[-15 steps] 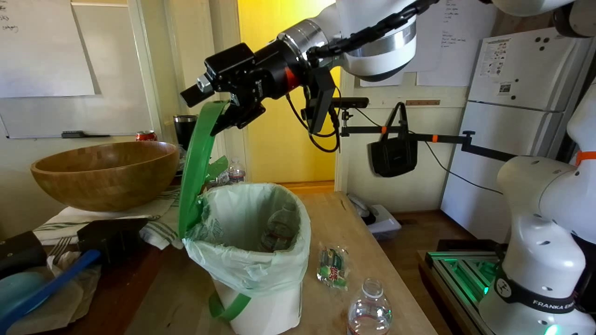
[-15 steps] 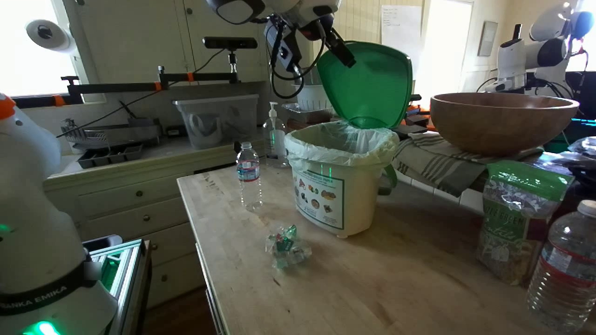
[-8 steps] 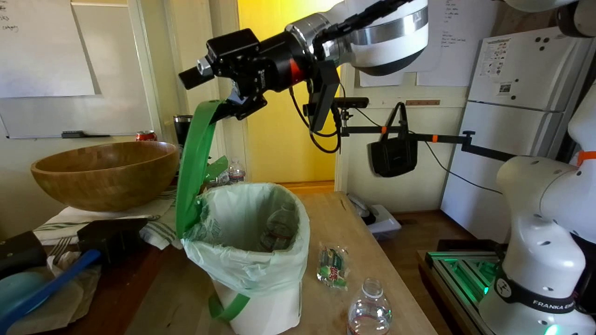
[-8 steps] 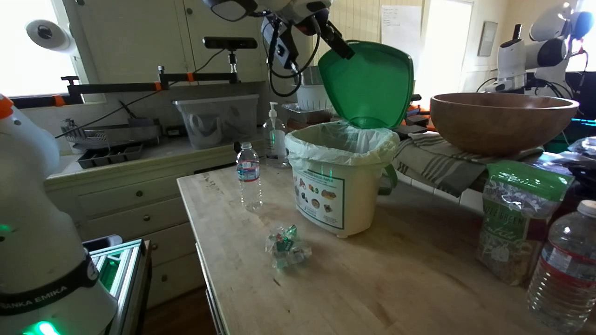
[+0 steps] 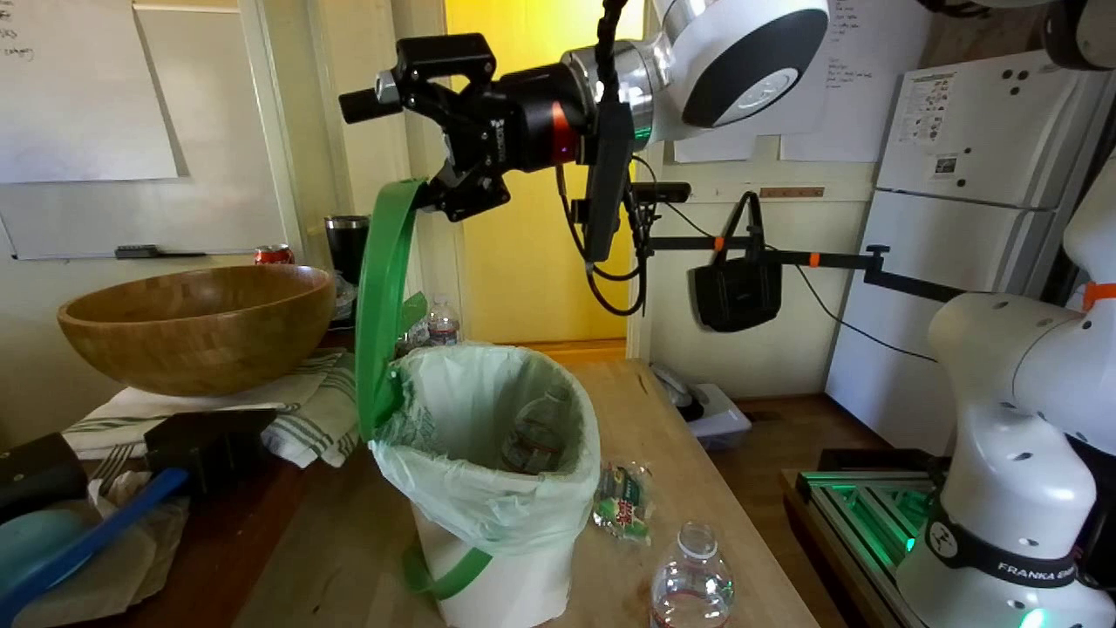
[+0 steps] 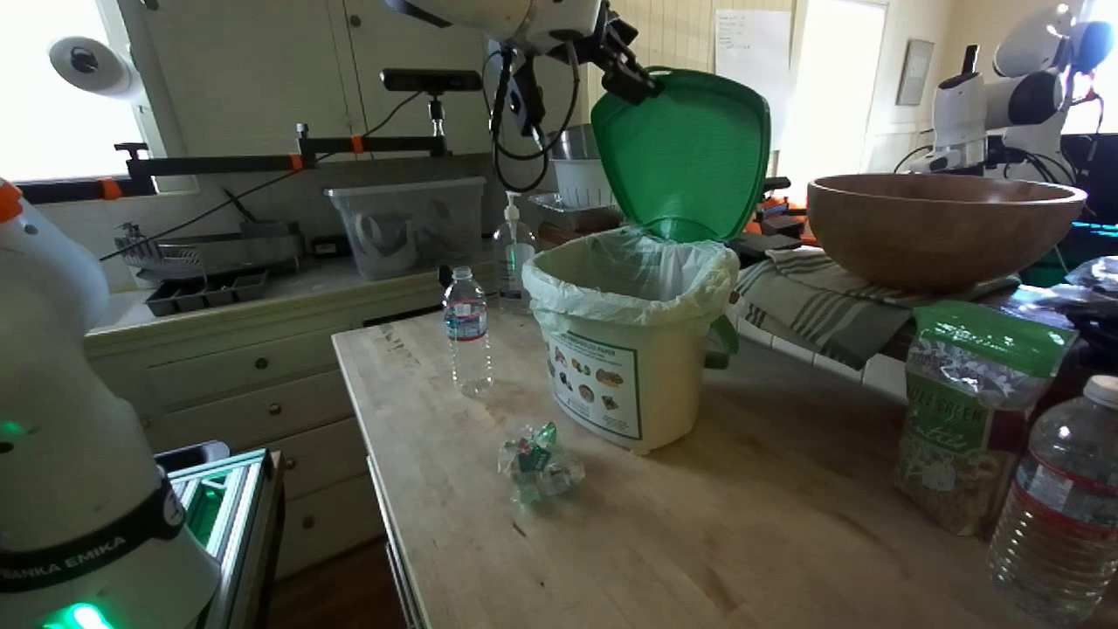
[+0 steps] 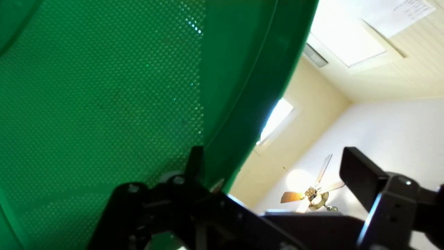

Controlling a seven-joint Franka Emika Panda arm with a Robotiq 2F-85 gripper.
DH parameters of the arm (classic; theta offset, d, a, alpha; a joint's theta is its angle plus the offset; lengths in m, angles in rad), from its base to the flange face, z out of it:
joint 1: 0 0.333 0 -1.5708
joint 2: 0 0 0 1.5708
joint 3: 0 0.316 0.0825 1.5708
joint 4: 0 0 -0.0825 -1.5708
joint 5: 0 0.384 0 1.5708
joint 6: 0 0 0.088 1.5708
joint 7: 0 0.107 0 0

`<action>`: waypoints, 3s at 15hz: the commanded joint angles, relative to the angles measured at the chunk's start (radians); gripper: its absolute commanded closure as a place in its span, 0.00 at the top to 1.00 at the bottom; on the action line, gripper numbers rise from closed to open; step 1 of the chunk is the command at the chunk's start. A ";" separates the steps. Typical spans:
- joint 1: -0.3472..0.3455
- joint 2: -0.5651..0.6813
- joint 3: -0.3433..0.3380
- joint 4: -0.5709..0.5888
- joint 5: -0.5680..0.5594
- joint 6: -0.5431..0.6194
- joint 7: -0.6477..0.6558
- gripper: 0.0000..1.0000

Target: Open the bin and remove a bottle from the bin

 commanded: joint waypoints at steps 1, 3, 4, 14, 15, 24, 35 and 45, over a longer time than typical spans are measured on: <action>-0.007 -0.002 0.004 -0.023 0.069 -0.003 -0.060 1.00; 0.005 -0.009 0.011 -0.052 0.025 0.027 -0.026 1.00; 0.008 -0.012 0.014 -0.064 0.007 0.041 -0.013 1.00; 0.056 -0.064 0.051 -0.185 -0.256 0.245 0.170 1.00; 0.057 -0.067 0.050 -0.191 -0.275 0.245 0.181 1.00; 0.046 -0.121 0.023 -0.109 -0.240 0.141 0.111 1.00; 0.055 -0.150 0.022 -0.139 -0.256 0.076 0.130 1.00; 0.065 -0.240 0.074 -0.256 -0.393 0.122 0.254 1.00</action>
